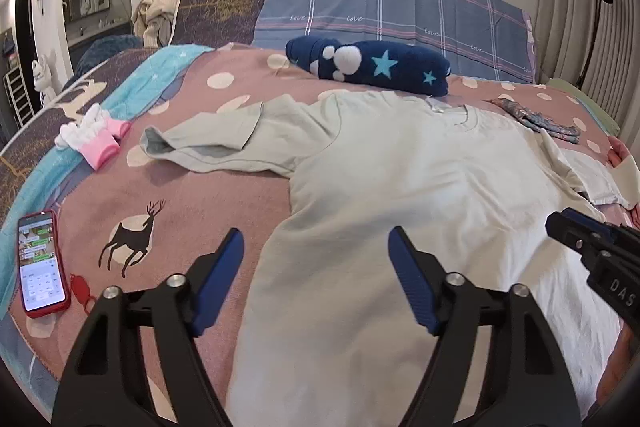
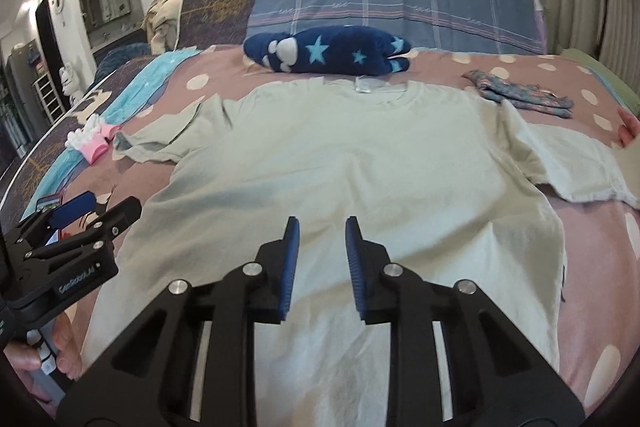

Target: Fold small clothes

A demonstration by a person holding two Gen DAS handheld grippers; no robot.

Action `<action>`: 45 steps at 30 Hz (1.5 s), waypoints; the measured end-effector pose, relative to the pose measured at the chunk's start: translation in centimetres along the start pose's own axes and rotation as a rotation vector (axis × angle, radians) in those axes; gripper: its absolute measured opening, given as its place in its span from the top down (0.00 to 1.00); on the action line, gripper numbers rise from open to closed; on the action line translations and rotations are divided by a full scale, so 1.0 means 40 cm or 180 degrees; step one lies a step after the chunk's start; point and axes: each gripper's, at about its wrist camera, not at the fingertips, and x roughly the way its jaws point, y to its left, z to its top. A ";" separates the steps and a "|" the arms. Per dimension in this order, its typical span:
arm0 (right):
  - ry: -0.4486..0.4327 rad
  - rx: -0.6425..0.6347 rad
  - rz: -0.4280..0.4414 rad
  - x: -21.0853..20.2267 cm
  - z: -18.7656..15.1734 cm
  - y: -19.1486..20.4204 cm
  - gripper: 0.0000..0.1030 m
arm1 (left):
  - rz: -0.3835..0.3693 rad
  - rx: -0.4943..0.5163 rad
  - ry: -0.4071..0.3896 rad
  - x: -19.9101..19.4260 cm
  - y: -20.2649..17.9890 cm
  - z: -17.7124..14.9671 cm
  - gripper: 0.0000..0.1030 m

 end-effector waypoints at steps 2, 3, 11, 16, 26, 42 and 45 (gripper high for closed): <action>0.0026 -0.0025 0.0094 0.009 0.014 0.007 0.76 | -0.0011 -0.0033 0.0055 0.017 0.017 0.003 0.38; 0.0031 -0.0022 0.0145 0.012 0.019 0.009 0.76 | -0.0007 -0.0053 0.0075 0.024 0.026 0.004 0.38; 0.0115 -0.0051 0.0333 0.058 0.068 0.039 0.76 | 0.0094 -0.0273 0.0147 0.066 0.122 0.018 0.43; 0.0145 -0.0108 0.0326 0.088 0.092 0.063 0.76 | 0.0168 -0.0377 0.0143 0.082 0.167 0.027 0.43; 0.0172 -0.0195 0.0304 0.110 0.101 0.097 0.71 | 0.0118 -0.0346 0.0081 0.083 0.171 0.045 0.43; 0.0241 -0.0189 0.0662 0.157 0.153 0.137 0.73 | 0.0309 -0.0256 0.0031 0.149 0.229 0.111 0.43; 0.0376 -0.0130 0.1045 0.238 0.220 0.184 0.73 | 0.0233 -0.0266 0.0133 0.202 0.268 0.151 0.46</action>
